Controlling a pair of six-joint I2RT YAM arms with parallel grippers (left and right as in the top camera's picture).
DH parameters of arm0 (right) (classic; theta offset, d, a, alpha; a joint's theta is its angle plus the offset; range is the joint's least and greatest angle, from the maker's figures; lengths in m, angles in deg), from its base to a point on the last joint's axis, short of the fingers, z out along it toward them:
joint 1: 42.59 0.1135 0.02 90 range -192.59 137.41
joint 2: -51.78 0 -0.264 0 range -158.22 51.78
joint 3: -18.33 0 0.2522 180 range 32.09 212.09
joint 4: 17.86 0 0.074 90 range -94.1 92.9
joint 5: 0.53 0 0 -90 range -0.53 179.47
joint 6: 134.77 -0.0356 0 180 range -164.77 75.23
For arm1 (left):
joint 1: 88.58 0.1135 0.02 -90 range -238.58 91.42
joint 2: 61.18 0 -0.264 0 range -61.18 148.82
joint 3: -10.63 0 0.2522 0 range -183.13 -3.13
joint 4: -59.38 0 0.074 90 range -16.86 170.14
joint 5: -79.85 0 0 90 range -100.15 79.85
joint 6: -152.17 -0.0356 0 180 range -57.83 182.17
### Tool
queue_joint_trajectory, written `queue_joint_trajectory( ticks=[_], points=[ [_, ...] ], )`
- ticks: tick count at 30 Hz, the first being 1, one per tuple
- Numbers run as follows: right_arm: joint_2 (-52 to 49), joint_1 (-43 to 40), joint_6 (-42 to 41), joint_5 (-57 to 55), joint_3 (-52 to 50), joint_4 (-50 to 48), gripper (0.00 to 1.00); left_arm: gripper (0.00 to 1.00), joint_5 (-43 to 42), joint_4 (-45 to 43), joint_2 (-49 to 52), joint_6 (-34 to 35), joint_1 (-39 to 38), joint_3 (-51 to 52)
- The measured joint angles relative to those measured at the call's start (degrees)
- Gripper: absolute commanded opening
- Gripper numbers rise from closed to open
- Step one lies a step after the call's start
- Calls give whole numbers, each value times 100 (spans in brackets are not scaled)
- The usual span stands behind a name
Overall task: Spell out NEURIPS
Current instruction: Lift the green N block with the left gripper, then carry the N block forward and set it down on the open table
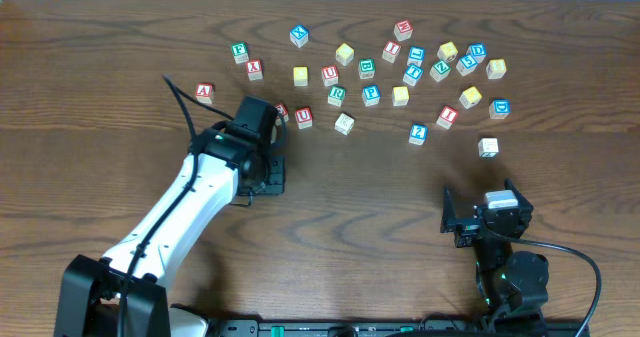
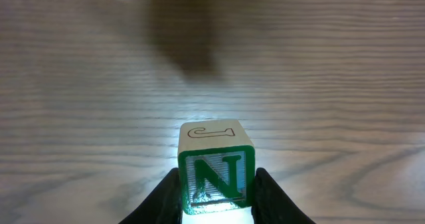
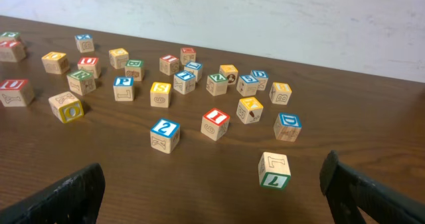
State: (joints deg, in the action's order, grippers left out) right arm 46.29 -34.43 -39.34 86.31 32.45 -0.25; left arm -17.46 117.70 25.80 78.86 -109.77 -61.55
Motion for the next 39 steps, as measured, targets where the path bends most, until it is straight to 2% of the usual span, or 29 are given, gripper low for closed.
queue_joint_trajectory(
  ticks=[8,19,35,36,39],
  points=[
    [0,0,0,0,0,0,99,19,2,-286,0,92,-264,0],
    [0,0,0,0,0,0,99,18,216,-721,2,323,-267,476],
    [0,0,0,0,0,0,99,19,258,-1054,0,369,-267,608],
    [0,0,0,0,0,0,99,15,260,-1071,2,376,-267,636],
    [0,0,0,0,0,0,99,15,275,-1078,0,409,-267,697]
  ],
)
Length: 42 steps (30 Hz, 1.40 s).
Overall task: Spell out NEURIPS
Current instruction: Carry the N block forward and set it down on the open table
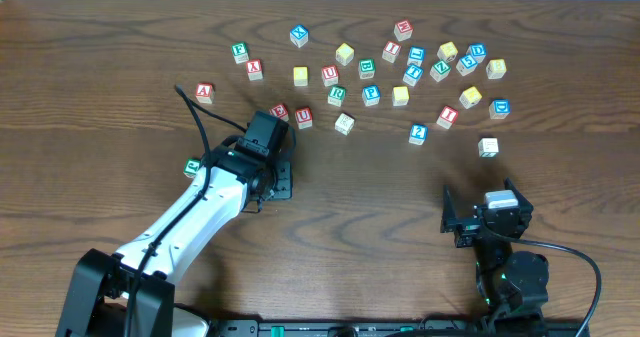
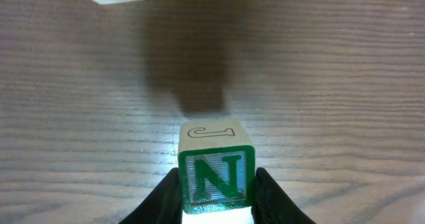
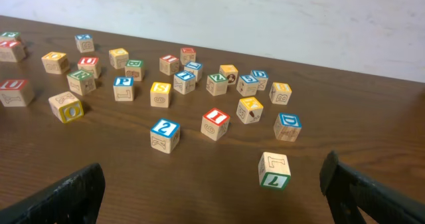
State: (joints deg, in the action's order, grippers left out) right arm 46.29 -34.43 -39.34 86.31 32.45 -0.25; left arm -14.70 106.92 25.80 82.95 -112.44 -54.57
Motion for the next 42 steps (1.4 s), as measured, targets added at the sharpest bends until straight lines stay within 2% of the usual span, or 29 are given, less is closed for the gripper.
queue_joint_trajectory(
  ticks=[8,18,42],
  points=[
    [0,0,0,0,0,0,99,15,2,-109,33,0,-44,22],
    [0,0,0,0,0,0,99,11,0,-402,542,42,-409,22],
    [0,0,0,0,0,0,99,11,46,-446,544,173,-411,22]
  ],
)
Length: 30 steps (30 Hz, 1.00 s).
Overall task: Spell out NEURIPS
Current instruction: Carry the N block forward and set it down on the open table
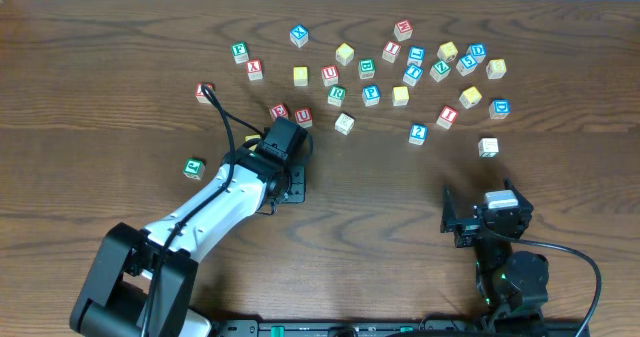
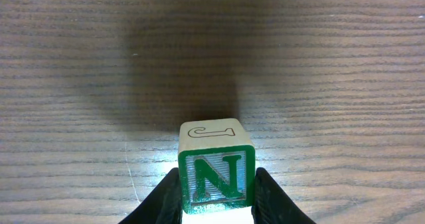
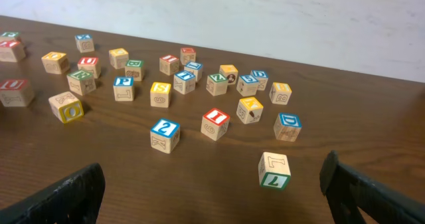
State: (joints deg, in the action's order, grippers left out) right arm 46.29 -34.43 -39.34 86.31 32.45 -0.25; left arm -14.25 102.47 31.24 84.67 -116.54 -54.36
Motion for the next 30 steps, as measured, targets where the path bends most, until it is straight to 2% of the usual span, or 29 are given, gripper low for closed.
queue_joint_trajectory(
  ticks=[18,22,28,30],
  points=[
    [0,0,0,0,0,0,99,10,0,-238,203,24,0,-2],
    [0,0,0,0,0,0,99,26,0,-238,203,24,0,-2],
    [0,0,0,0,0,0,99,28,0,-236,203,24,0,-2],
    [0,0,0,0,0,0,99,36,0,-238,203,24,0,-2]
  ],
)
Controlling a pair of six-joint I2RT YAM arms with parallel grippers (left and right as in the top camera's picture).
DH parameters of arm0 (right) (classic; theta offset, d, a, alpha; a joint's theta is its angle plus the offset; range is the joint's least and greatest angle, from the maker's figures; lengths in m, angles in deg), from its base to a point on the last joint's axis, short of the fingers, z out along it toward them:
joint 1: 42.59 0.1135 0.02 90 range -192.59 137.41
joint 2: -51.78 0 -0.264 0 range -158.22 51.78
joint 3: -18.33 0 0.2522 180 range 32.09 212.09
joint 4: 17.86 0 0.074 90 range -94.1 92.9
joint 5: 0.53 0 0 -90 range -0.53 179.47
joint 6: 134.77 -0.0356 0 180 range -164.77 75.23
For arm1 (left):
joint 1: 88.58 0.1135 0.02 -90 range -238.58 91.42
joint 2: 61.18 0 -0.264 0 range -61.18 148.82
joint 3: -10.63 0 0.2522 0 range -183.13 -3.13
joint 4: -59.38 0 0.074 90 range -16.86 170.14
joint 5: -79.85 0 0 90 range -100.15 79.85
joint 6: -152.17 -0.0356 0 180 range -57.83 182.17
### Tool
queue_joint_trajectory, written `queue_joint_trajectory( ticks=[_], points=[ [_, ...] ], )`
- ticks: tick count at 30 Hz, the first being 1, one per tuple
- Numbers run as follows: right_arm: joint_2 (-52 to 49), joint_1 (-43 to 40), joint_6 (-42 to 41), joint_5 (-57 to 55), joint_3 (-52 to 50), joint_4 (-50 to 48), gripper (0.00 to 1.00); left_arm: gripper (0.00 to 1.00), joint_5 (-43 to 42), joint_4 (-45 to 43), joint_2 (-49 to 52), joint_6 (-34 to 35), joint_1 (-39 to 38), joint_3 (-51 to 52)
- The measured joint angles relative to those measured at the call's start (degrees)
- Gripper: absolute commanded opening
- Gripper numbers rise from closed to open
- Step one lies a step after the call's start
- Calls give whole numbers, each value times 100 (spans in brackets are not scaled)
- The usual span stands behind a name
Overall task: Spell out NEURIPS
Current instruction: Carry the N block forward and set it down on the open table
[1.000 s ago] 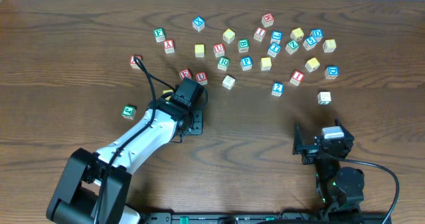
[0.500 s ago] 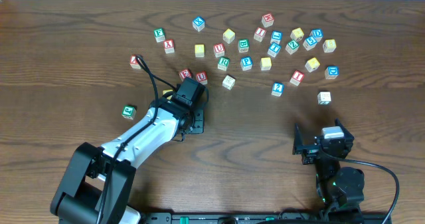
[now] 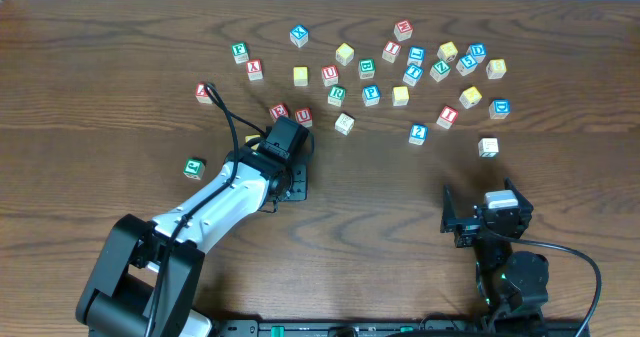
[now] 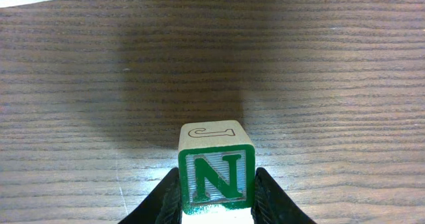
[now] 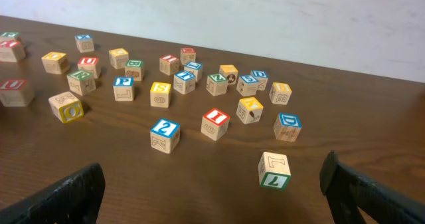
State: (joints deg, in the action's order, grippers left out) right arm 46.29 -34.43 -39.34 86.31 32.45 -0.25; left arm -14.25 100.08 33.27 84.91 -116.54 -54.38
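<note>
A wooden block with a green N (image 4: pixel 216 177) on its near face and a J on top is clamped between the black fingers of my left gripper (image 4: pixel 216 201), low over the bare brown table (image 4: pixel 332 84). In the overhead view the left gripper (image 3: pixel 291 182) sits left of the table's middle, below the scattered letter blocks (image 3: pixel 400 72). My right gripper (image 5: pixel 212 194) stands open near the front right, nothing between its fingers (image 5: pixel 63 194).
A red U block (image 3: pixel 304 116) and a red block beside it (image 3: pixel 280 110) lie just behind the left gripper. A lone green block (image 3: pixel 194 166) lies to its left. A green 7 block (image 5: pixel 274 170) sits ahead of the right gripper.
The left gripper with the N block has barely shifted; its shadow on the table now lies closer under the block. The right arm is unchanged.
The left gripper was shut on the N block left of the table's middle throughout. At each moment it stood a bit farther right, uncovering the lone green block on the left. It now holds the block low over the bare wood. The right gripper stayed open and still.
</note>
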Motion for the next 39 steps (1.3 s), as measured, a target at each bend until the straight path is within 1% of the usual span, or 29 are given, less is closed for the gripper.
queue_joint_trajectory(
  ticks=[3,20,22,25,37,38,39],
  points=[
    [0,0,0,0,0,0,99,41,2,4,48,20,0,0],
    [0,0,0,0,0,0,99,43,17,7,140,17,0,2],
    [0,0,0,0,0,0,99,46,15,7,140,13,0,0],
    [0,0,0,0,0,0,99,47,7,7,109,-13,0,2],
    [0,0,0,0,0,0,99,50,-4,138,-610,-26,0,0],
    [0,0,0,0,0,0,99,53,-4,151,-654,-24,0,0],
    [0,0,0,0,0,0,99,53,-4,168,-728,-24,0,0]
  ],
)
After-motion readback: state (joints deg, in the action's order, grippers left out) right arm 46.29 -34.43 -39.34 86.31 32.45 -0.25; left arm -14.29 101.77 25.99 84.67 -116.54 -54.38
